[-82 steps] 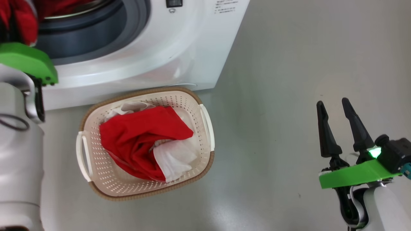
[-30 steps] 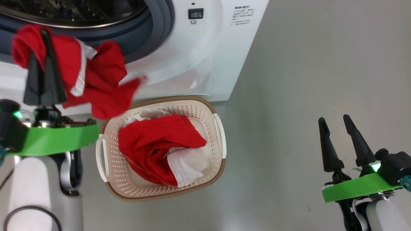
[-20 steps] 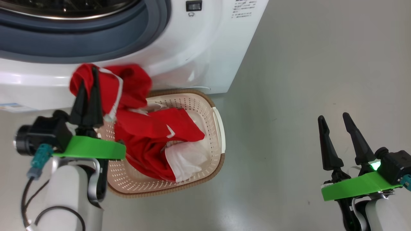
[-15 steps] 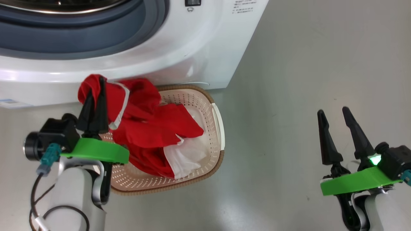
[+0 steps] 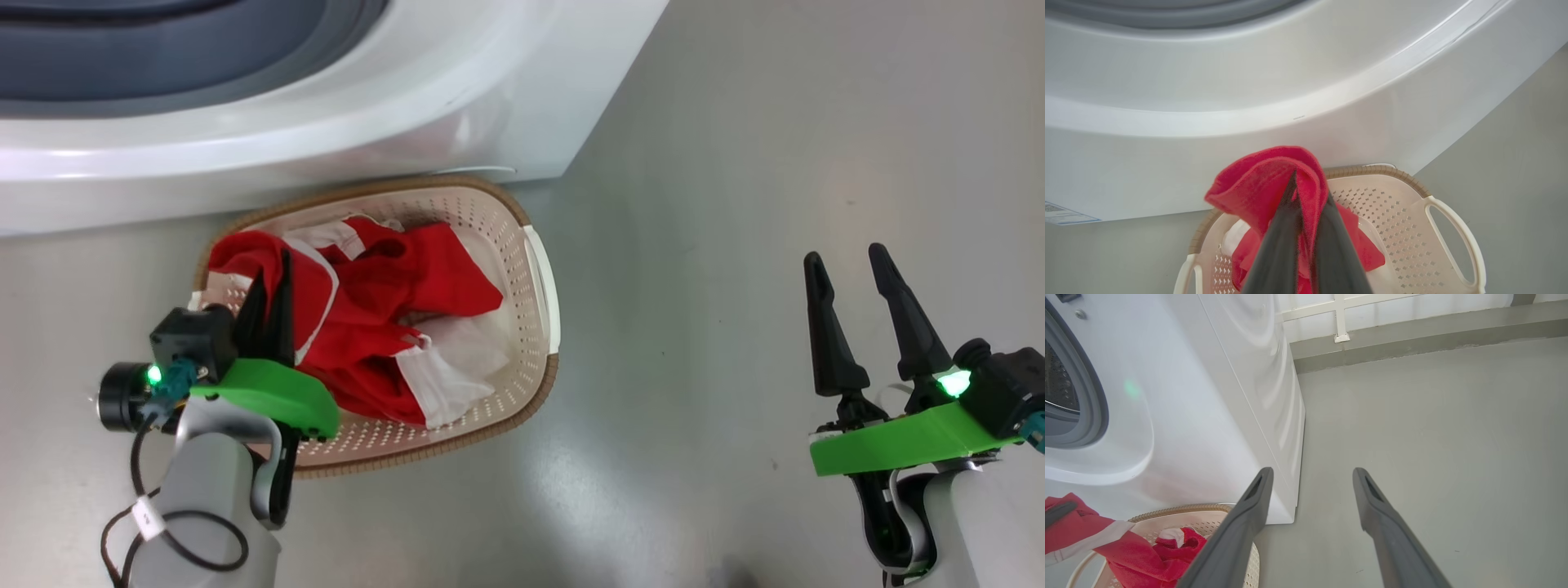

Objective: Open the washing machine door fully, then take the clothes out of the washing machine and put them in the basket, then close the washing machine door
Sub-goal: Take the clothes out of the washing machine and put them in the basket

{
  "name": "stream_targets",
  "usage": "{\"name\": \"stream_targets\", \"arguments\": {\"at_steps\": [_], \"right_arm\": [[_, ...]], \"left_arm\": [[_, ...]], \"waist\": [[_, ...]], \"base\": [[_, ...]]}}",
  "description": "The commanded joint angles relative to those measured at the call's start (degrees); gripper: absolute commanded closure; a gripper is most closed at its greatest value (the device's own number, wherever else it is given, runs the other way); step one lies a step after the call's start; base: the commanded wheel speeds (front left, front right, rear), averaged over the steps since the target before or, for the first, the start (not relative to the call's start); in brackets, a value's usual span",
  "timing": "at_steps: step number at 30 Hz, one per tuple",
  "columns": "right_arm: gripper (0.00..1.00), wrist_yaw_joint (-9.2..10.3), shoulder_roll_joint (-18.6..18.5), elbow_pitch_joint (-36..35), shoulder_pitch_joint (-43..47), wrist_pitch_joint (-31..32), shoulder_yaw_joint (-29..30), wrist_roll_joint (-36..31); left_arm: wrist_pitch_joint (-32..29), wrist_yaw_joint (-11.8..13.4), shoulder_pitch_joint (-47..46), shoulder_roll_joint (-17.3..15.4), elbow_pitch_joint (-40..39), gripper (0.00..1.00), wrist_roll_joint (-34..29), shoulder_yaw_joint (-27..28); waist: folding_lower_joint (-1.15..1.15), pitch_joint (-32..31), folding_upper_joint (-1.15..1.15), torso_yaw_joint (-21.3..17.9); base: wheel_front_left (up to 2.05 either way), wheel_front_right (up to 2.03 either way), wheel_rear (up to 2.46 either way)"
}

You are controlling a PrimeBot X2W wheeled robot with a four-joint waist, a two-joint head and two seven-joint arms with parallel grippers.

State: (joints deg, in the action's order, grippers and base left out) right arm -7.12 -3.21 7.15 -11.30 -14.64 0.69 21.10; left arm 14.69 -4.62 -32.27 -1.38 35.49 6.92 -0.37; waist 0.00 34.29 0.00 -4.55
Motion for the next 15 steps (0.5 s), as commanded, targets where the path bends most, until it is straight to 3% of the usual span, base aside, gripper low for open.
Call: {"name": "stream_targets", "arguments": {"at_steps": [1,15], "right_arm": [[0.0,-0.36,0.0,-1.5,-0.3,-0.4,-1.7,0.0],[0.0,-0.36,0.3,-2.2,-2.5,-0.4,-2.9,0.1]], "left_arm": [[0.3,-0.5,-0.6,-1.5,0.4,1.0,-0.7,1.3],[0.3,-0.9,-7.8,-1.6,15.2,1.0,-2.3,1.8]], "waist": [[0.0,1.6,0.0,-0.5],[0.0,7.3,0.0,-2.0]], "base": [[0.0,0.0,0.0],[0.0,0.0,0.0]]}}
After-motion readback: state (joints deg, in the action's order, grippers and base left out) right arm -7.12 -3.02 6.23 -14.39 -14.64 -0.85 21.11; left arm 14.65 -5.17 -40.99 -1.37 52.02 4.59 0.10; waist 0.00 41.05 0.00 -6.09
